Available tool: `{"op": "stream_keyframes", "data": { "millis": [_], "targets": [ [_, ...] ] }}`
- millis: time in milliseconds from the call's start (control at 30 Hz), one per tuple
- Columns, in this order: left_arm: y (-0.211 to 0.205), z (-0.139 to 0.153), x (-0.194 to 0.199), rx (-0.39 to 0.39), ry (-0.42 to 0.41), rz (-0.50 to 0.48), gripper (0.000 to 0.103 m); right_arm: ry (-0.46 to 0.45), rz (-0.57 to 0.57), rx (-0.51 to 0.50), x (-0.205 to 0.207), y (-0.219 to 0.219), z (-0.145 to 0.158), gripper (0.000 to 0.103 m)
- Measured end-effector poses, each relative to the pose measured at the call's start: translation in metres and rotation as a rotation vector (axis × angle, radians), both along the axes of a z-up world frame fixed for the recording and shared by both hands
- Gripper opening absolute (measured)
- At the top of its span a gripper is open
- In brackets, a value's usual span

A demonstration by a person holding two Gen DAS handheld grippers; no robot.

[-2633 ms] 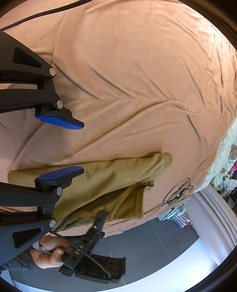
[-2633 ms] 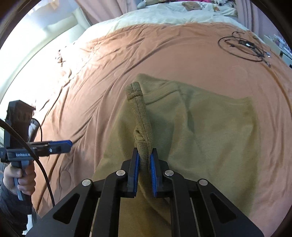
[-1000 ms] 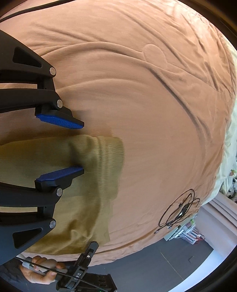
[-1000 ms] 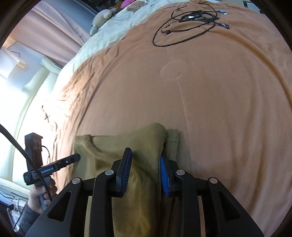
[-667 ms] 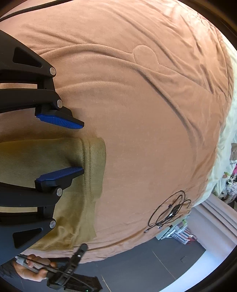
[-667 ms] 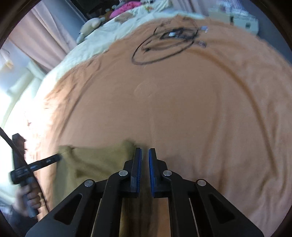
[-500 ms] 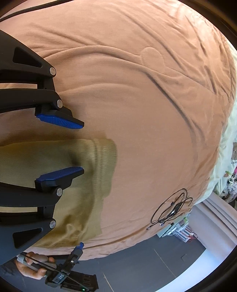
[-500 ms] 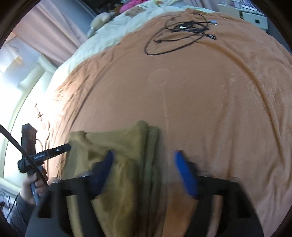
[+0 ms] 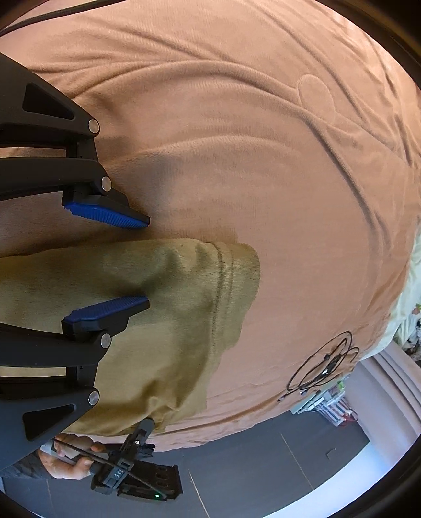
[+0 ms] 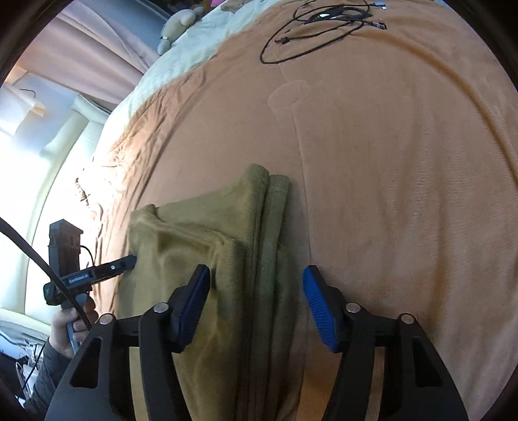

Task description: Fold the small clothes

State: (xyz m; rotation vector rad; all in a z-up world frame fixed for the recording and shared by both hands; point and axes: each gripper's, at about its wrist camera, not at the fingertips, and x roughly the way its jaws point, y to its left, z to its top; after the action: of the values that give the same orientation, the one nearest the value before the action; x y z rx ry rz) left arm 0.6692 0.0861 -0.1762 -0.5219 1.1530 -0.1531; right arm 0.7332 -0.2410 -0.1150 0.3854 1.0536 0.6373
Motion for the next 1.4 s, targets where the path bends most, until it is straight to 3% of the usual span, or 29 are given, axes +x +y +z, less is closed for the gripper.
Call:
{"op": "stream_keyframes", "data": {
  "millis": [133, 233, 367, 700, 900, 1400],
  "targets": [
    [-0.001, -0.003, 0.009, -0.004, -0.014, 0.002, 0.04, 0.027, 0.006, -0.005, 0.01, 0.006, -0.006, 0.025],
    [-0.002, -0.005, 0.017, -0.01, -0.018, 0.007, 0.024, 0.003, 0.009, -0.008, 0.01, 0.007, -0.003, 0.016],
    [-0.006, 0.002, 0.017, 0.003, -0.051, -0.007, 0.007, -0.035, -0.003, -0.004, -0.002, 0.004, 0.007, 0.014],
    [-0.006, 0.06, -0.005, -0.009, -0.163, -0.002, 0.006, -0.152, -0.008, -0.016, -0.052, 0.003, 0.054, 0.013],
    [-0.014, 0.111, -0.03, -0.018, -0.243, -0.007, 0.005, -0.216, -0.023, 0.001, -0.093, -0.011, 0.089, 0.012],
    [-0.07, 0.247, -0.103, -0.077, -0.477, -0.128, 0.005, -0.448, -0.117, 0.032, -0.255, -0.116, 0.197, 0.012]
  ]
}}
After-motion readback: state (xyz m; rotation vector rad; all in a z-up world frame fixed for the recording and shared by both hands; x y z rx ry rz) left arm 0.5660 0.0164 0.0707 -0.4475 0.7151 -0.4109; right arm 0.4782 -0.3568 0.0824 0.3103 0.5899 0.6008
